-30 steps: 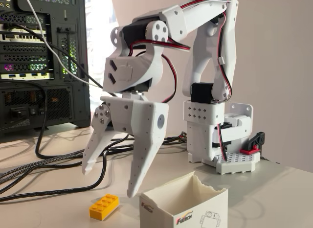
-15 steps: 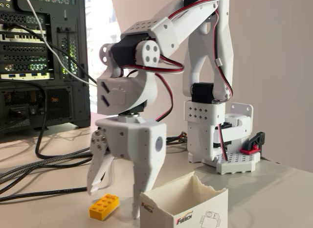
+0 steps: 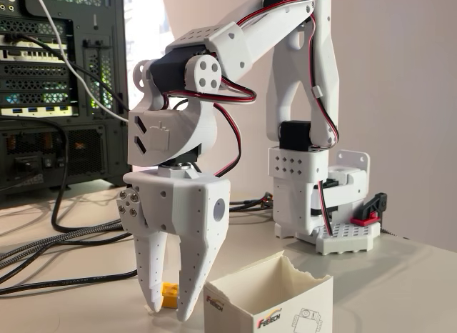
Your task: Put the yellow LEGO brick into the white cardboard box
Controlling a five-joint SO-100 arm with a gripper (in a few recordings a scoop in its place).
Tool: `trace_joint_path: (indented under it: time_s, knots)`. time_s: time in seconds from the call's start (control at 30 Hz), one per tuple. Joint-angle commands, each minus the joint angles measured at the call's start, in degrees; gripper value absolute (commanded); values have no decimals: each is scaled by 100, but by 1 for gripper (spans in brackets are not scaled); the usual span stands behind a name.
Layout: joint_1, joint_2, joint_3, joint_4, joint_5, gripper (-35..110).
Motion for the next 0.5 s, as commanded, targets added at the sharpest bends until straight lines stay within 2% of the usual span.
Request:
trace_joint_path:
  time_s: [0.0,0.27,0.47]
  knots:
    - [-26,158,-475,79,18,9]
    - [44,580,-914,466,-404,22]
    - [316,1081,-1477,1362,-1890,27]
